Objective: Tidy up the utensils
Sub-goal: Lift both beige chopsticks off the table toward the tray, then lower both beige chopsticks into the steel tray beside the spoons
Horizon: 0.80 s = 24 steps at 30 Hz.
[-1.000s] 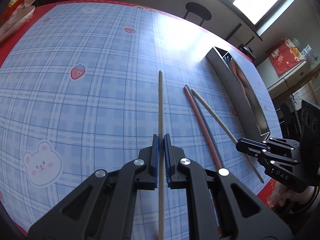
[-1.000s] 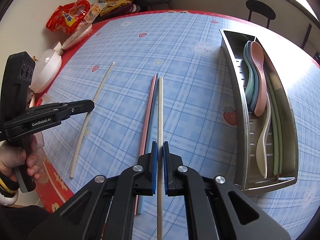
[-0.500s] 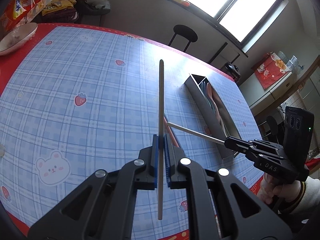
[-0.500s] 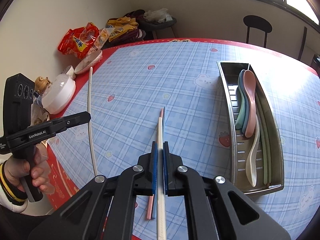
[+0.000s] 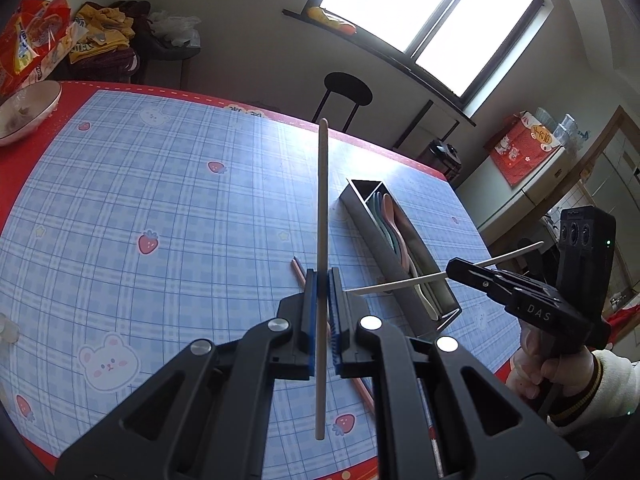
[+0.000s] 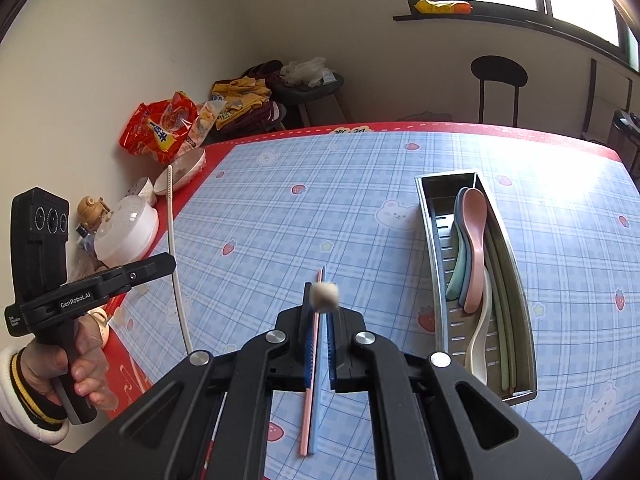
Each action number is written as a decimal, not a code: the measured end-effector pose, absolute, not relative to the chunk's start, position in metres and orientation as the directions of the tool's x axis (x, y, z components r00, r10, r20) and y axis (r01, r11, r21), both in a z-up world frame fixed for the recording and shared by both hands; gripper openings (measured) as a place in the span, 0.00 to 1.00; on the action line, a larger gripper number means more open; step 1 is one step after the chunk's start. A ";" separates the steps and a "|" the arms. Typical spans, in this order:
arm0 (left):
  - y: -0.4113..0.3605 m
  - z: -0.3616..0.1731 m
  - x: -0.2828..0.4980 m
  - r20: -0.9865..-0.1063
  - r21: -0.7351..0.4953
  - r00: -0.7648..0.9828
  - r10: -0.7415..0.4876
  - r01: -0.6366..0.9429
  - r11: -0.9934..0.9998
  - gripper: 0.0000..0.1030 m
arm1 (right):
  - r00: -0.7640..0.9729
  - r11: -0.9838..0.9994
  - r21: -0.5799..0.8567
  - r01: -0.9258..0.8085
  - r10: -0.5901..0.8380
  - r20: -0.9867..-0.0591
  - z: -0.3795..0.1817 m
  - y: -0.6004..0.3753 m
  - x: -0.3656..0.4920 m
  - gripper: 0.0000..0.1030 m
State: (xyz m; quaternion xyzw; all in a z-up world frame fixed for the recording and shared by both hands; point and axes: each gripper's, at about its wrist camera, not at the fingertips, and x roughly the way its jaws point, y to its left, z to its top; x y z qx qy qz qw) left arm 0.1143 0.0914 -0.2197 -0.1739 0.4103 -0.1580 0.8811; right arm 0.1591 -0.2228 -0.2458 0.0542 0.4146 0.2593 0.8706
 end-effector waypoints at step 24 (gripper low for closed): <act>0.021 -0.186 0.159 -0.641 -0.435 0.563 -0.522 0.293 0.851 0.10 | 0.637 0.894 0.326 -0.308 0.448 -0.627 -0.219 -0.282 0.170 0.06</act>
